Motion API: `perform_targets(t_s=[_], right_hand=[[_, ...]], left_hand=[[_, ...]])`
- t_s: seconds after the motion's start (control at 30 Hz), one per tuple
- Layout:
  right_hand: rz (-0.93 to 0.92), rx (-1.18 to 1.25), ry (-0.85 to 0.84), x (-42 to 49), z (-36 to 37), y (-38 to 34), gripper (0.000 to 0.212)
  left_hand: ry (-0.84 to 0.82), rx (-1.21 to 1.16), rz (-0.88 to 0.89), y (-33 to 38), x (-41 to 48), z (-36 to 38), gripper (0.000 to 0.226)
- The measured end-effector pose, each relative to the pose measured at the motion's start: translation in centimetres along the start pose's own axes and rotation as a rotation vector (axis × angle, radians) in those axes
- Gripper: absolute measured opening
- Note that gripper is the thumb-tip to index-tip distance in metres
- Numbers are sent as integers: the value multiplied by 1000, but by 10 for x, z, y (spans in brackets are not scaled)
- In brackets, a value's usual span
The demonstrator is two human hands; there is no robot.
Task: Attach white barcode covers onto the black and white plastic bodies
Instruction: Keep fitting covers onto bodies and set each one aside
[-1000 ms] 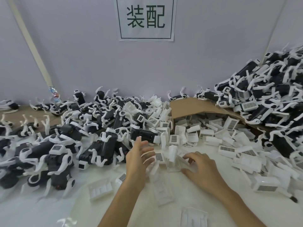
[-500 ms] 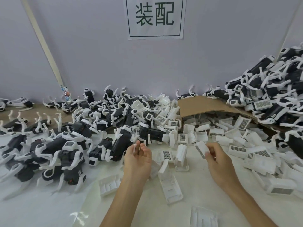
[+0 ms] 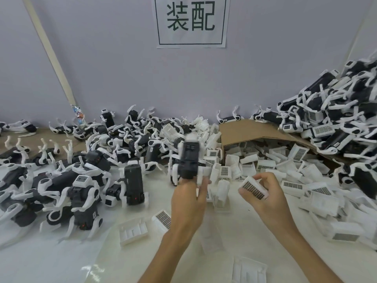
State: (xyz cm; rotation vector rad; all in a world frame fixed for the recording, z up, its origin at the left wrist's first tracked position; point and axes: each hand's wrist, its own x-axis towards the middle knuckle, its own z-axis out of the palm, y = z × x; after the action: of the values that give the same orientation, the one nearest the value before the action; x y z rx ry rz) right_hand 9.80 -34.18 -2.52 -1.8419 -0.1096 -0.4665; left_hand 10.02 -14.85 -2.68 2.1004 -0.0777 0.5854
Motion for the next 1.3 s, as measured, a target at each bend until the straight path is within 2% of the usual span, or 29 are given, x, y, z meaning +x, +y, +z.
perform_targets(t_s=[0.1, 0.2, 0.23, 0.3, 0.37, 0.43, 0.57, 0.67, 0.8, 0.9, 1.07, 1.3], right_hand=[[50, 134, -18, 3, 0, -2, 39], [133, 308, -71, 5, -1, -5, 22], [166, 359, -96, 5, -1, -5, 22], [225, 380, -134, 6, -1, -7, 44], [303, 382, -173, 6, 0, -8, 57], [376, 462, -243, 5, -1, -8, 58], [401, 618, -314, 4, -3, -10, 58], [397, 685, -298, 4, -5, -13, 61], [365, 554, -243, 1, -2, -14, 62], [367, 519, -239, -1, 1, -15, 65], [359, 614, -271, -2, 0, -16, 60], [330, 582, -353, 1, -2, -15, 51]], left_hand=[[15, 108, 211, 1, -6, 6, 29], [-24, 56, 272, 3, -9, 10, 34], [-30, 54, 292, 3, -10, 10, 35], [-47, 36, 337, 4, -11, 10, 33], [-76, 46, 401, 5, -12, 10, 28], [-80, 168, 506, 5, -14, 13, 30], [-131, 444, 658, 7, -17, 21, 59], [-158, 519, 670, 10, -22, 25, 58], [-272, 454, 628, 7, -27, 26, 53], [-339, 425, 567, 8, -27, 23, 60], [-326, 441, 487, 13, -25, 23, 68], [-269, 385, 497, 12, -23, 21, 55]])
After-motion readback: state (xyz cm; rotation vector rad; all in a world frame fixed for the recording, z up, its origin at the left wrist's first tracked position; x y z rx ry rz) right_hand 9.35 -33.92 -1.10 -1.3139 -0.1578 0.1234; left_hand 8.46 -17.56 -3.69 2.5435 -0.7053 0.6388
